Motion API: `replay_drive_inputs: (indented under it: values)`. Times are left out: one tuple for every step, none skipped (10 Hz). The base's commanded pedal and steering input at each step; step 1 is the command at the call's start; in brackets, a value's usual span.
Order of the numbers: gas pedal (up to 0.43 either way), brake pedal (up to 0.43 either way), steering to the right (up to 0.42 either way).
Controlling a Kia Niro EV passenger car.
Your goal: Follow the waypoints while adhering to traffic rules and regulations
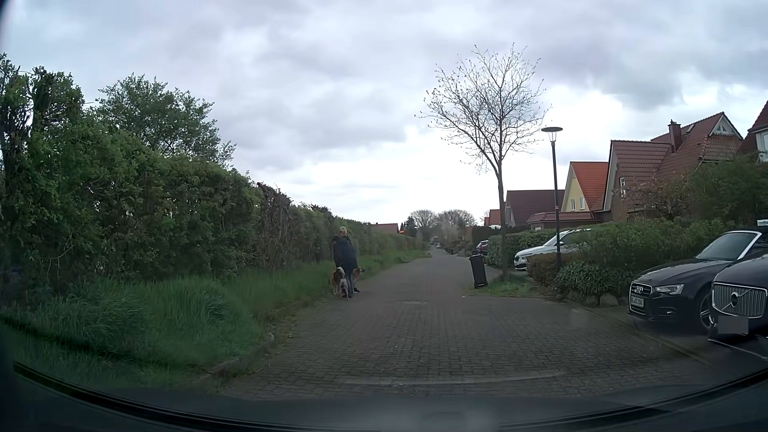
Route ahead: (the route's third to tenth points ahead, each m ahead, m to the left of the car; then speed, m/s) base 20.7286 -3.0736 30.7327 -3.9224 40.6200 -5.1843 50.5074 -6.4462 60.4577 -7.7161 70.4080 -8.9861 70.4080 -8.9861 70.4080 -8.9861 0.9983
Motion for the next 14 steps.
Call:
replay_drive_inputs:
  values:
    - [0.0,0.091,0.016]
    - [0.0,0.085,0.016]
    - [0.0,0.079,0.016]
    - [0.0,0.067,0.017]
    - [0.0,0.061,0.017]
    - [0.0,0.043,0.017]
    - [0.0,0.03,0.017]
    - [0.0,0.024,0.017]
    - [0.0,0.024,0.017]
    - [0.0,0.024,0.017]
    - [0.0,0.024,0.017]
    - [0.0,0.018,0.017]
    - [0.0,0.006,0.017]
    - [0.0,0.012,0.017]
